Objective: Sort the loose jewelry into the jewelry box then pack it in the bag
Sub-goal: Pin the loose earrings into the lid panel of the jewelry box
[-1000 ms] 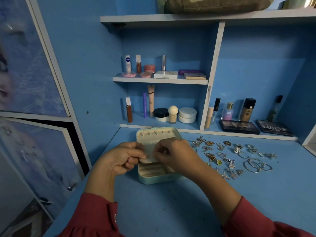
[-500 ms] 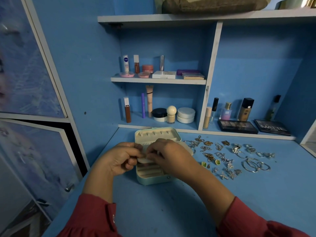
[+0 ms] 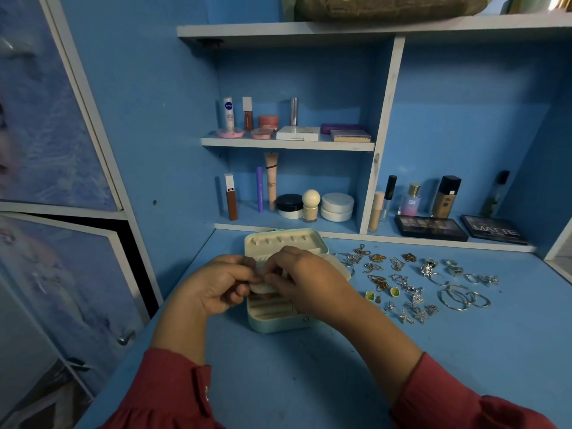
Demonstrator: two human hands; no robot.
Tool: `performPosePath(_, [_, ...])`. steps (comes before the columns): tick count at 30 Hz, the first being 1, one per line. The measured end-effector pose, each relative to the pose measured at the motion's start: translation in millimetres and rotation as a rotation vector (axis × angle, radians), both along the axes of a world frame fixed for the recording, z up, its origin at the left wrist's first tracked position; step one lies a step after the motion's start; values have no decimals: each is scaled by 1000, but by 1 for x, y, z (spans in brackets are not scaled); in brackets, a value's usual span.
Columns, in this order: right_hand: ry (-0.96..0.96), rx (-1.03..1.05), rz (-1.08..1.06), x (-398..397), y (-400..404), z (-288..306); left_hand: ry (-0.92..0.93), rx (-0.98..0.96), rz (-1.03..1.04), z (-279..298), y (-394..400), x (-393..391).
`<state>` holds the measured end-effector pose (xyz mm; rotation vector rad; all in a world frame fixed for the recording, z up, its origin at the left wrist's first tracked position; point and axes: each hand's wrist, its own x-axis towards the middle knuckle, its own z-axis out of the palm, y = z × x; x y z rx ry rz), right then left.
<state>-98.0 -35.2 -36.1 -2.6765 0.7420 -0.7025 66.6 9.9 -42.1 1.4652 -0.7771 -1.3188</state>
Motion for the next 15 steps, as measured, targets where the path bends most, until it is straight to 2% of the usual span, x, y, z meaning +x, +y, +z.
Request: performPosePath(15, [62,-50,13,5,1,3,-35,3,10,1,1,-1])
